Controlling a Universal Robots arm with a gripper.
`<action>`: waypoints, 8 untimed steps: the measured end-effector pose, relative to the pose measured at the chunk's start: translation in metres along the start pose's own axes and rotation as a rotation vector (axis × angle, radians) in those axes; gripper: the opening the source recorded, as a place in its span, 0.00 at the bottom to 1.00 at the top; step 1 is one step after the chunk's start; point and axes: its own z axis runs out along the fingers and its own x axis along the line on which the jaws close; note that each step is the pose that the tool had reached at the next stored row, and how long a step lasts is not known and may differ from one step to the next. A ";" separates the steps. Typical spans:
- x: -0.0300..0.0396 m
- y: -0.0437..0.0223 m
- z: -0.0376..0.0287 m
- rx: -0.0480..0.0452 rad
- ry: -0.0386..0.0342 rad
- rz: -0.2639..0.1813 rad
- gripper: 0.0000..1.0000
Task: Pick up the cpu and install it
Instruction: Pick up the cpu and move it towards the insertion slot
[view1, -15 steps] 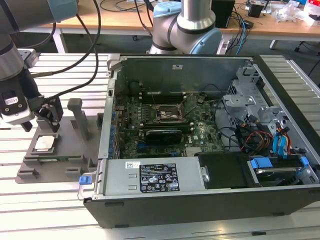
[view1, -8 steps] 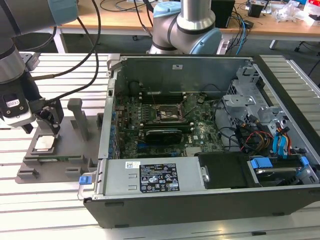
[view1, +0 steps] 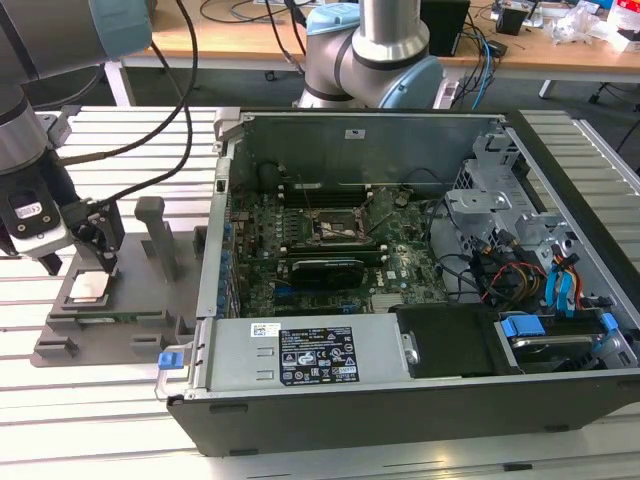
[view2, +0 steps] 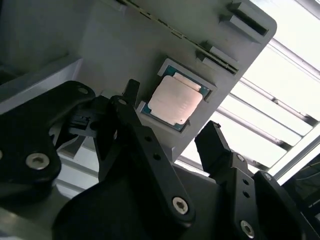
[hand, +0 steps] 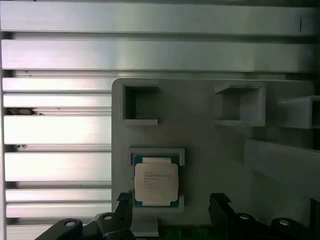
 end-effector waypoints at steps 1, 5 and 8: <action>0.0008 0.0000 0.0026 0.0001 0.0000 -0.001 0.73; 0.0045 0.0004 0.0119 0.0001 0.0000 -0.001 0.73; 0.0058 0.0007 0.0206 0.0000 0.0000 -0.003 0.73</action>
